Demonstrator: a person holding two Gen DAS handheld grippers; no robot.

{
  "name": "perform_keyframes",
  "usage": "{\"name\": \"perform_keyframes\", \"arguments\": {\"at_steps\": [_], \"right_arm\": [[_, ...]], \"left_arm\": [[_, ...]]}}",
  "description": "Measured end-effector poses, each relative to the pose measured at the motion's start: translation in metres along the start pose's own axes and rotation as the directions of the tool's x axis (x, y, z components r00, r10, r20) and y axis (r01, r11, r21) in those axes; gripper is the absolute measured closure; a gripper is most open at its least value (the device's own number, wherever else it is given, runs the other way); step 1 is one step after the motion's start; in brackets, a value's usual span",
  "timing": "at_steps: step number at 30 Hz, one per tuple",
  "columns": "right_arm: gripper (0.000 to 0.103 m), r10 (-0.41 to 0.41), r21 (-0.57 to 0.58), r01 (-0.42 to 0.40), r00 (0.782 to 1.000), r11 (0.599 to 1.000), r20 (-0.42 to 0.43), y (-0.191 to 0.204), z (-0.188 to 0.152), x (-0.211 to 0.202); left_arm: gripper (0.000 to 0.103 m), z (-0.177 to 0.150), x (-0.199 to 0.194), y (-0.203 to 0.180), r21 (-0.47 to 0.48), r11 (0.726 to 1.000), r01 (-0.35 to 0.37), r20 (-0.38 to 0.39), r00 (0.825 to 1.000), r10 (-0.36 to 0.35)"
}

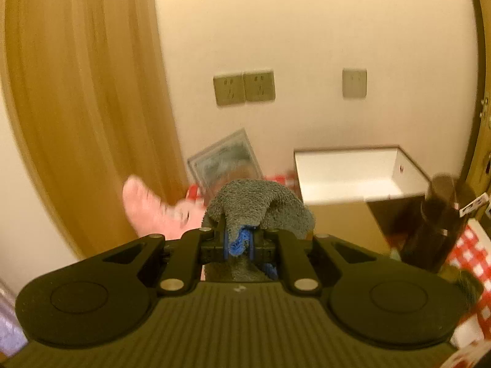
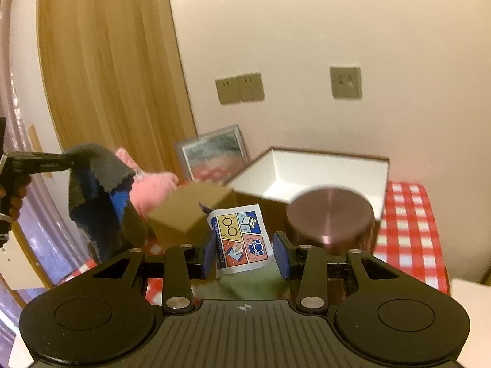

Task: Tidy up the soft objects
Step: 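Carry the card and cloth to the white box and release them inside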

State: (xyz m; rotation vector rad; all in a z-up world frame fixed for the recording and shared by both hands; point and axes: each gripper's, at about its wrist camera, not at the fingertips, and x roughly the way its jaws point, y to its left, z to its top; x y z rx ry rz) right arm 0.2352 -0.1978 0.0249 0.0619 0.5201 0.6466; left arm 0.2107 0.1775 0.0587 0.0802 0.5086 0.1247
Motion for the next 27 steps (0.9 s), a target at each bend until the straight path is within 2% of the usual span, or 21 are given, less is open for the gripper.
{"name": "perform_keyframes", "arguments": {"at_steps": [6,13,22,27], "right_arm": [[0.063,0.009,0.007,-0.009,0.999,1.000,0.045,-0.008,0.034,0.022],[0.063,-0.015,0.051,0.011,0.998,0.999,0.062,-0.018,0.069,0.061],[0.063,-0.098,0.156,0.096,0.995,0.983,0.002,-0.058,0.106,0.133],[0.063,-0.153,0.175,0.158,0.987,0.972,-0.046,-0.081,0.117,0.165]], "left_arm": [[0.092,0.038,0.025,0.000,0.041,0.999,-0.001,0.079,0.997,-0.002],[0.092,0.089,0.072,-0.001,0.071,0.997,0.035,0.113,0.993,-0.043],[0.092,0.147,0.134,-0.038,0.116,0.980,0.159,0.152,0.973,-0.176],[0.092,0.168,0.172,-0.069,0.120,0.964,0.237,0.142,0.957,-0.253]]}}
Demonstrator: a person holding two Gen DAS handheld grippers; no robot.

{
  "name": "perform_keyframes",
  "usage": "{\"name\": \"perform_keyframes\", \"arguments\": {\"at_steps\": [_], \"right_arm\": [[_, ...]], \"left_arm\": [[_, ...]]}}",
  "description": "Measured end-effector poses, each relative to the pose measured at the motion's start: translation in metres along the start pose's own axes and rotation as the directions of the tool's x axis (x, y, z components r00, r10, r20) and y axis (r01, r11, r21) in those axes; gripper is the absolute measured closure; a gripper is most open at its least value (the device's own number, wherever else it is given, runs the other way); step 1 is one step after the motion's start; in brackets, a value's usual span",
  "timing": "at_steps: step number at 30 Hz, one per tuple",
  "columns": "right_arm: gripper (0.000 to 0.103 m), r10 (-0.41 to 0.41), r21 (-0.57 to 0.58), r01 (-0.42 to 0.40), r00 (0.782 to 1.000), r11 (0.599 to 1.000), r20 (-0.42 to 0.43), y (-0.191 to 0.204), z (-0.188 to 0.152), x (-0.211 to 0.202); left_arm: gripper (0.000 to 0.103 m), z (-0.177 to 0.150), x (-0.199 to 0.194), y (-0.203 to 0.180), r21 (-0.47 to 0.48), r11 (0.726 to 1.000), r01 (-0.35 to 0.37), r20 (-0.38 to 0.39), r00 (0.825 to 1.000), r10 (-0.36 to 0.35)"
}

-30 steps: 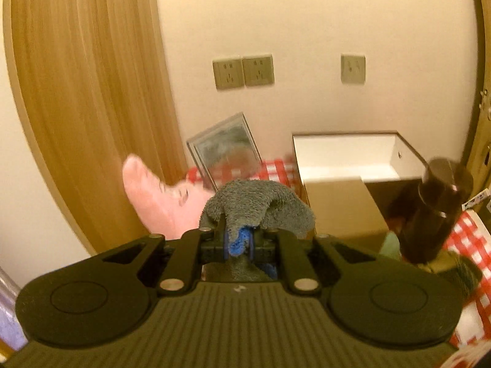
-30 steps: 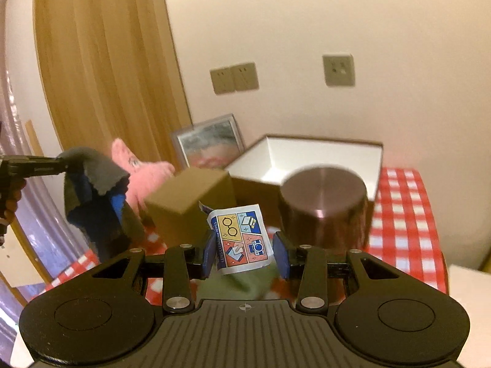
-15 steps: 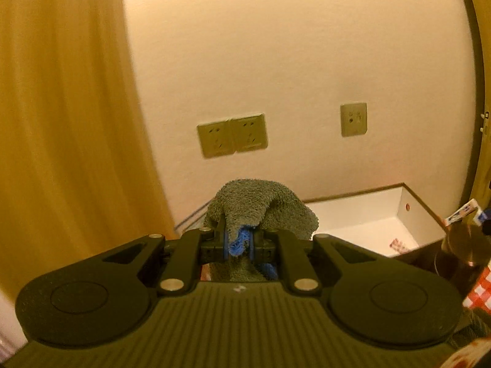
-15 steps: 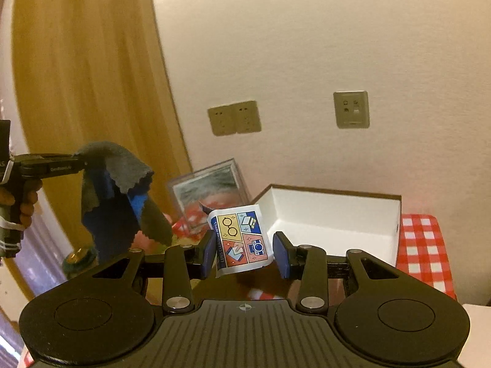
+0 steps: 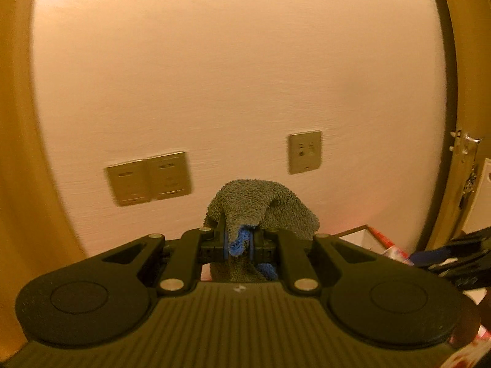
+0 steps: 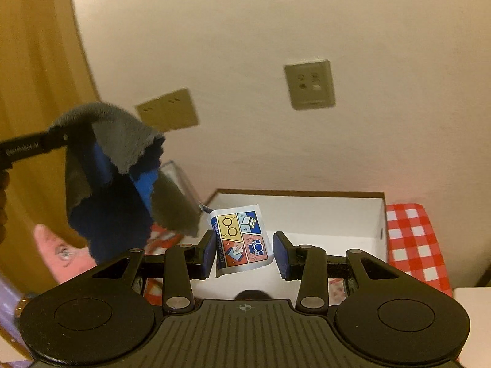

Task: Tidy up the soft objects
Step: 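Carry the card and cloth to the white box and release them inside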

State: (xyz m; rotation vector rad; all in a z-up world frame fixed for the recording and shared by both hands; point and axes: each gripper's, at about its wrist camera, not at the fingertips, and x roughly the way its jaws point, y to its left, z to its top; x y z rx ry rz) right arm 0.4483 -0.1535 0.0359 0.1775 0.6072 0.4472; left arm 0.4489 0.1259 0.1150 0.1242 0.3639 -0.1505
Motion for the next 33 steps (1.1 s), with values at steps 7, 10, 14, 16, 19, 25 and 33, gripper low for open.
{"name": "perform_keyframes", "arguments": {"at_steps": [7,10,14,16,19,25,33], "right_arm": [[0.063,-0.067,0.007,0.068,0.997,0.998,-0.041,-0.021,0.008,0.035],[0.063,-0.092,0.009,0.093,0.994,0.996,-0.061,-0.028,0.007,0.046],[0.063,-0.109,0.040,0.113,0.990,0.993,-0.091,-0.038,0.006,0.059],[0.063,-0.114,0.048,0.120,0.987,0.992,-0.110,-0.040,0.005,0.066],[0.063,-0.118,0.051,0.126,0.984,0.991,-0.135,-0.041,0.004,0.074],[0.058,-0.120,0.104,0.134,0.985,0.986,-0.123,-0.043,0.009,0.084],[0.029,-0.126,0.167,0.133,0.991,0.977,-0.055,-0.044,0.022,0.070]], "left_arm": [[0.092,0.007,0.071,-0.019,-0.025,0.996,0.085,-0.032,0.996,-0.086],[0.086,0.000,0.100,-0.021,-0.041,0.994,0.106,-0.065,0.992,-0.108],[0.062,-0.017,0.139,-0.023,-0.067,0.989,0.131,-0.152,0.978,-0.140],[0.062,-0.027,0.156,-0.023,-0.078,0.988,0.131,-0.195,0.970,-0.144],[0.061,-0.042,0.169,-0.018,-0.109,0.986,0.127,-0.255,0.955,-0.151],[0.060,-0.063,0.170,-0.006,-0.090,0.992,0.093,-0.322,0.939,-0.118],[0.050,-0.076,0.138,0.010,-0.107,0.992,0.073,-0.336,0.936,-0.105]]}}
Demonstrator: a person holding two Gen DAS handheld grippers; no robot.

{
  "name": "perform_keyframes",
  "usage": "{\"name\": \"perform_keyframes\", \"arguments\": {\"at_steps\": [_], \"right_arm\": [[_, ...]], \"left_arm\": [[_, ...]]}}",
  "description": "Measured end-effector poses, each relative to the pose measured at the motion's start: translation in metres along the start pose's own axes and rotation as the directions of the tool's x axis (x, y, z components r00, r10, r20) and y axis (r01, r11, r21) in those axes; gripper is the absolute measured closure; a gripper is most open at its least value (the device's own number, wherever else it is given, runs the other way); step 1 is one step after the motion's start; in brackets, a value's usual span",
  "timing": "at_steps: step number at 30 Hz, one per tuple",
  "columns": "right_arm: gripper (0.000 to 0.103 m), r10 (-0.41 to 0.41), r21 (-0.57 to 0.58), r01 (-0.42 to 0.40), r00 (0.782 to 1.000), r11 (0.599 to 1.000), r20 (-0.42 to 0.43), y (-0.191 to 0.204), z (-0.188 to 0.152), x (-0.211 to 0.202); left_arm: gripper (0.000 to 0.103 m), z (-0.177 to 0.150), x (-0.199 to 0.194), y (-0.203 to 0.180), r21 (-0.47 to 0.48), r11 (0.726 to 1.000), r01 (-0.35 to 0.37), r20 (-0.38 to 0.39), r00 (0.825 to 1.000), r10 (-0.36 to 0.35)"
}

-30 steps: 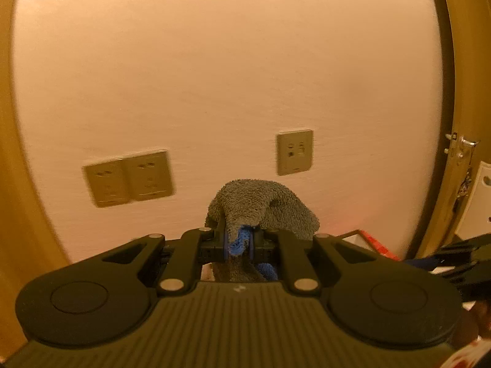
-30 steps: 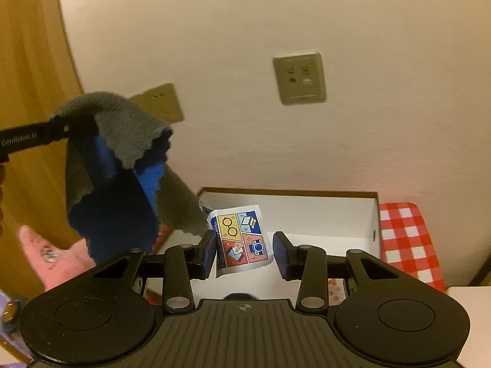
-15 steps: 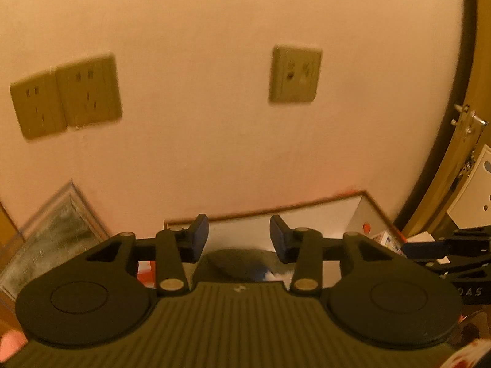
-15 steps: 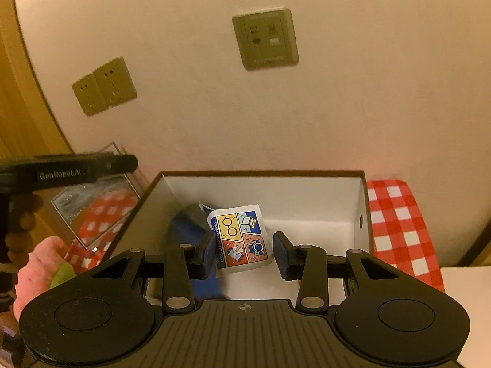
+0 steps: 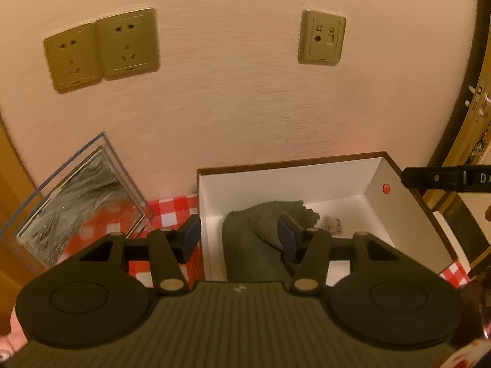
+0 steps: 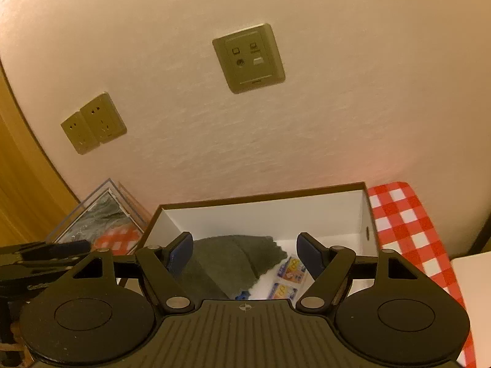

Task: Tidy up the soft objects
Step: 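Carry the card and cloth to the white box and release them inside, then move both tools back toward the table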

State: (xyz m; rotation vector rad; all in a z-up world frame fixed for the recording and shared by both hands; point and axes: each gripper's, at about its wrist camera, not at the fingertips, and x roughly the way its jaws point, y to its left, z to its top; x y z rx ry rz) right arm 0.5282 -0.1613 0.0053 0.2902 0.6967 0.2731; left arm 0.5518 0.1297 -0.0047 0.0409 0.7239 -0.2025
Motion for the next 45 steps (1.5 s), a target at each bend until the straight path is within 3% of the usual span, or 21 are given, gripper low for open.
{"name": "perform_keyframes", "arguments": {"at_steps": [9,25,35,45], "right_arm": [[0.029,0.012,-0.041,-0.013,1.000,0.999,-0.005,0.003,-0.020,-0.049],[0.029,0.056,-0.005,-0.056,0.994,0.998,0.093,-0.008,-0.082,-0.199],[0.029,0.025,0.039,-0.027,0.998,0.999,0.065,-0.031,-0.152,-0.262],[0.029,-0.024,0.110,0.029,0.999,0.993,-0.048,-0.060,-0.221,-0.275]], "left_arm": [[0.049,-0.019,-0.054,0.000,-0.050,0.999,0.016,0.026,1.000,-0.015],[0.040,-0.082,-0.179,-0.028,-0.089,0.996,0.006,0.108,0.994,0.003],[0.040,-0.137,-0.220,-0.069,-0.112,0.993,0.027,0.071,0.997,-0.019],[0.041,-0.197,-0.223,-0.118,-0.095,0.994,0.057,-0.015,0.998,-0.059]]}}
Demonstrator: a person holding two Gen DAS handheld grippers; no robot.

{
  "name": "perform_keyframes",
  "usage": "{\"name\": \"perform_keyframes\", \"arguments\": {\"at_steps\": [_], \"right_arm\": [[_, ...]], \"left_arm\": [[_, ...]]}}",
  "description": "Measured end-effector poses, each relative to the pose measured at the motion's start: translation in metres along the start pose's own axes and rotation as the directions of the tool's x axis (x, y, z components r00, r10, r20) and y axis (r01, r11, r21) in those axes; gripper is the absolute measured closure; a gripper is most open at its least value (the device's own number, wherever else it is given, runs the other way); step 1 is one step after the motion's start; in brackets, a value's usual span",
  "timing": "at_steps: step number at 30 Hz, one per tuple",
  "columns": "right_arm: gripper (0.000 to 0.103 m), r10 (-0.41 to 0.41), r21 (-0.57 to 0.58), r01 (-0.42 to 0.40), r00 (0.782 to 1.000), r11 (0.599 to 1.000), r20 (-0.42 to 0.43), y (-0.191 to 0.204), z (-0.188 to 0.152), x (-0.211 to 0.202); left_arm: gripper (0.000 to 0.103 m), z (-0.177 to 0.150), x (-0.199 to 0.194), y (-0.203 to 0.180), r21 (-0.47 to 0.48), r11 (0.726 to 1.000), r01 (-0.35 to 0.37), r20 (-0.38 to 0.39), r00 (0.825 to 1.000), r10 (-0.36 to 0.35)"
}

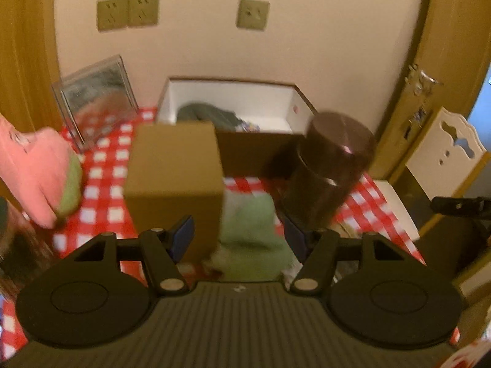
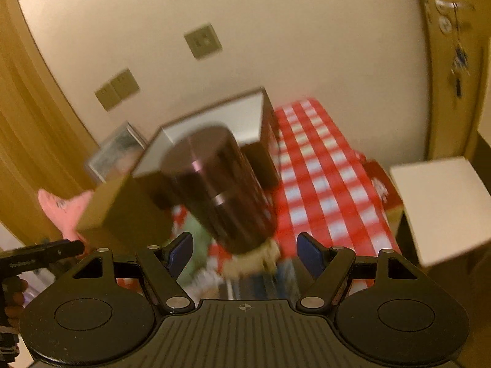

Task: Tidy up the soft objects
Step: 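Move both tools back toward the table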

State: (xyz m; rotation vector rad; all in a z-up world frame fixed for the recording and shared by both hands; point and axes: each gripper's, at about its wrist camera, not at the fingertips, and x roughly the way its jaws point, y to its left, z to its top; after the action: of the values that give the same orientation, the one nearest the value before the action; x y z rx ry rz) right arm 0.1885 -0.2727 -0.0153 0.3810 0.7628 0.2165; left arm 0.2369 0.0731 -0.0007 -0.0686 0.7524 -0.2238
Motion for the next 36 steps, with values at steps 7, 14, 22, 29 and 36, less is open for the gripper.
{"name": "perform_keyframes", "arguments": {"at_steps": [7,14,22,29,36], "right_arm": [[0.029,-0.021,-0.020,0.019,0.994,1.000,-0.109,-0.003,-0.044,0.012],[0.029,-0.034,-0.025,0.030,0.985,0.999,-0.170,-0.004,-0.075,0.021],[0.029,-0.084,-0.097,0.065,0.976,0.993,-0.202,-0.004,-0.097,0.031],[0.029,-0.096,-0.115,0.073,0.972,0.991,-0.214,-0.006,-0.106,0.037],[0.029,-0.105,-0.089,0.088,0.970,0.992,-0.219,-0.016,-0.107,0.040]], "left_arm": [[0.041,-0.036,0.008,-0.026,0.033,0.999,0.025,-0.071,0.997,-0.023],[0.041,-0.058,0.018,-0.047,0.055,0.998,0.043,-0.127,0.991,-0.035],[0.041,-0.086,0.038,-0.065,0.102,0.994,0.044,-0.198,0.980,-0.023],[0.041,-0.103,0.052,-0.077,0.131,0.989,0.069,-0.225,0.974,-0.038],[0.041,-0.115,0.076,-0.088,0.113,0.989,0.097,-0.255,0.965,-0.066]]}}
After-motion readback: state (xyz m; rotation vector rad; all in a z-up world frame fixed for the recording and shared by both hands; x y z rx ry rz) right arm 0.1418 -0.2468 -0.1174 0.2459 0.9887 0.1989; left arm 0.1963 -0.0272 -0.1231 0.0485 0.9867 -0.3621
